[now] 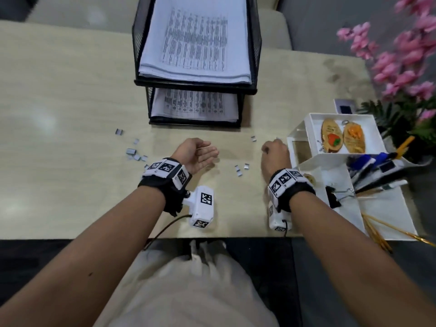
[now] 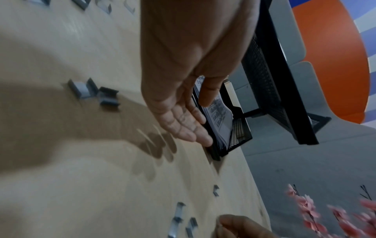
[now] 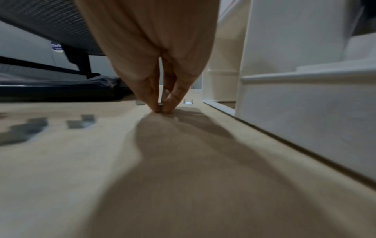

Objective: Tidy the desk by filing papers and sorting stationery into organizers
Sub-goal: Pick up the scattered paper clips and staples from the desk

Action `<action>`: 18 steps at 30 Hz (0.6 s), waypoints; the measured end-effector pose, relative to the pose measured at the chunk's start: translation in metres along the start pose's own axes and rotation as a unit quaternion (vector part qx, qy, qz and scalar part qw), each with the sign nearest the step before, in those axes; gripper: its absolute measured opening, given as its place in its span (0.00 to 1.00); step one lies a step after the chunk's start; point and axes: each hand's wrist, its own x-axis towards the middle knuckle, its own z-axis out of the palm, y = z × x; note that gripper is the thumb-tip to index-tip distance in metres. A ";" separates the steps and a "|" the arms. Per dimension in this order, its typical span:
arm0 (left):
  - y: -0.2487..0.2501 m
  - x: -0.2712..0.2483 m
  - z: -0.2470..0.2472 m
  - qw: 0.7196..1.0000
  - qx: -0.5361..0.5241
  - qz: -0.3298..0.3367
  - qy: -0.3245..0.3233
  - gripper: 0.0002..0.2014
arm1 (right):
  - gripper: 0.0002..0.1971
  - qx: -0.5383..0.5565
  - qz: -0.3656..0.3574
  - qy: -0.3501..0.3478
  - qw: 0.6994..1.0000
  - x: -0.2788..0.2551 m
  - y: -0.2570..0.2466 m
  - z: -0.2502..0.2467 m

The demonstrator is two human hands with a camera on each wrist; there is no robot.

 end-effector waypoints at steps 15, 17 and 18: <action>-0.002 0.016 -0.006 0.999 0.025 -0.019 0.014 0.12 | 0.16 0.058 0.062 0.052 0.995 0.026 0.010 0.002; -0.005 0.018 0.000 0.999 0.027 -0.025 0.003 0.12 | 0.15 0.126 0.100 0.054 0.986 0.020 0.004 0.000; -0.007 0.020 0.004 0.999 0.029 -0.029 -0.002 0.12 | 0.14 0.172 0.112 0.051 0.977 0.015 -0.002 -0.002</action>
